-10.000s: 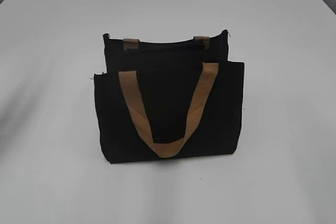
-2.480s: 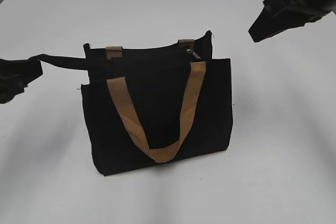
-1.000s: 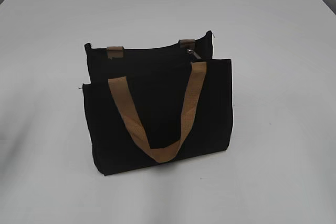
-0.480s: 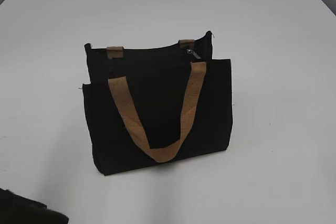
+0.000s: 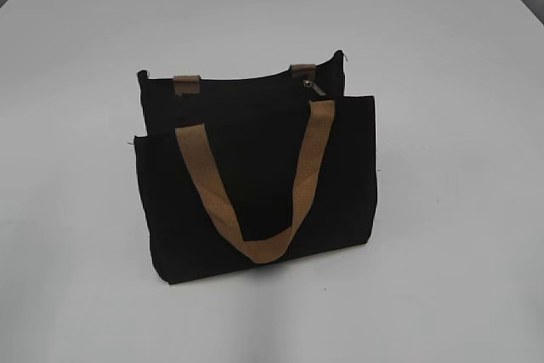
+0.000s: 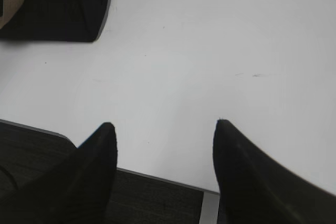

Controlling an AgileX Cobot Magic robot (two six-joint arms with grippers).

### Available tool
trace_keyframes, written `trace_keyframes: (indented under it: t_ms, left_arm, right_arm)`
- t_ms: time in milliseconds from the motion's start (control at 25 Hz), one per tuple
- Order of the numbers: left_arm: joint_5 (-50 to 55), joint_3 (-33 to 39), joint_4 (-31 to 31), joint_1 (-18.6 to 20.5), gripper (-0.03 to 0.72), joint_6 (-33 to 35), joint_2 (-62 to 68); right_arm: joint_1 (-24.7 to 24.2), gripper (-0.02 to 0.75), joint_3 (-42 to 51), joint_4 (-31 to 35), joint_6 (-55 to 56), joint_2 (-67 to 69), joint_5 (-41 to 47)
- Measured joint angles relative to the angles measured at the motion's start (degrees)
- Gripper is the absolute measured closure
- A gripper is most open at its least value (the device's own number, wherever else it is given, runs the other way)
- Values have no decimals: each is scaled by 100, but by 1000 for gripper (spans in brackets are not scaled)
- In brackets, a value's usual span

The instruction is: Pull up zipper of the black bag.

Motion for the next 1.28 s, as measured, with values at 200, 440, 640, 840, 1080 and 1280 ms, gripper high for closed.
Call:
trace_keyframes:
  t_ms: [200,440,640,840,1080,1280]
  left_arm:
    - [1134,0,54,0,356,-5,-995]
    - [1373,193,-160,0,356,-18,-2224]
    - [1191,233,-95,0,358,-24,-2563]
    - [990,257,-95,0,358,16,-2563]
    - [499,479,-246,0,363,448,-2563]
    - [466,479,-445,0,365,469,-2563]
  right_arm:
    - [0,283,3,0,-193,0,-6]
    - [0,283,6,0,-264,0,-6]
    - [0,283,68,175,-274,0,-21]
    - [0,283,121,417,-276,0,-328]
    - [0,283,319,444,-281,0,-697]
    - [0,283,319,448,-281,0,-733]
